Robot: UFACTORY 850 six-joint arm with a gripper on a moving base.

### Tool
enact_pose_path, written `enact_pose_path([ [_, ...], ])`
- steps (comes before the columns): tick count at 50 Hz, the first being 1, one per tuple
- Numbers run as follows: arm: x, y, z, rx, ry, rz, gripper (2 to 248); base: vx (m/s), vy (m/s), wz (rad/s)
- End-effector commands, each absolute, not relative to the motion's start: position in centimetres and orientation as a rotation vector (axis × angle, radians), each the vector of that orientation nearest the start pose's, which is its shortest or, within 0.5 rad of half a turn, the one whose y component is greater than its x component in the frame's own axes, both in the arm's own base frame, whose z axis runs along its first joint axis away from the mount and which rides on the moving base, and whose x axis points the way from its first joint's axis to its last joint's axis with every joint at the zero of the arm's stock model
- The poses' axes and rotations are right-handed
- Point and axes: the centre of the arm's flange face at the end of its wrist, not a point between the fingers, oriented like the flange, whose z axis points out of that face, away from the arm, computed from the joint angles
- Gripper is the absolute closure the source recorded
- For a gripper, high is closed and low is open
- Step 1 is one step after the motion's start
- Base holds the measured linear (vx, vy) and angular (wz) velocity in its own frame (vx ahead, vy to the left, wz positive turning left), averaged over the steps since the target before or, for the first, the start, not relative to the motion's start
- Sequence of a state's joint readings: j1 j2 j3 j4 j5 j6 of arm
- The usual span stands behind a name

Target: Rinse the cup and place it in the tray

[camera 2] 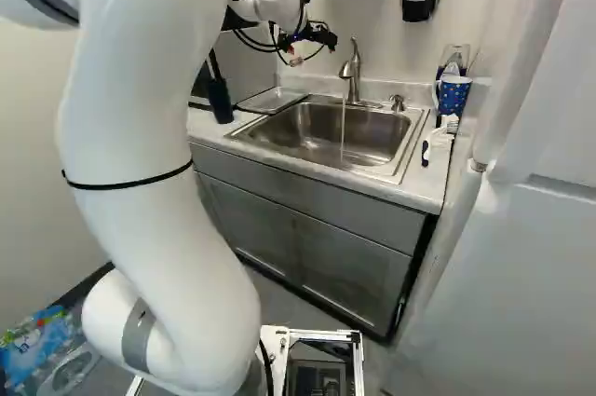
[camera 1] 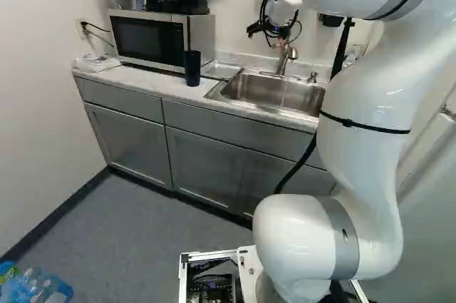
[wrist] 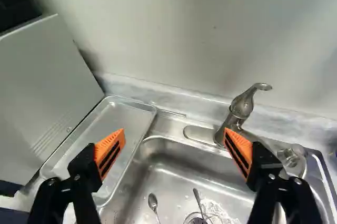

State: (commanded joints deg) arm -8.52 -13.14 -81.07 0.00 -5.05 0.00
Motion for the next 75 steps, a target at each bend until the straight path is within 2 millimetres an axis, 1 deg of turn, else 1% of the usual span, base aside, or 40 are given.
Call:
enact_pose_path([
  [18, 57.9, -7.3, 68.2, -2.757, 0.173, -1.627, 3, 0.0, 0.0, 0.0],
  [36, 53.8, -6.6, 67.6, -2.822, 0.172, -1.496, 3, 0.0, 0.0, 0.0],
  [62, 47.5, -6.2, 66.4, -2.928, 0.19, -1.259, 3, 0.0, 0.0, 0.0],
  [75, 45.1, -7.4, 65.8, -2.98, 0.242, -1.139, 3, 0.0, 0.0, 0.0],
])
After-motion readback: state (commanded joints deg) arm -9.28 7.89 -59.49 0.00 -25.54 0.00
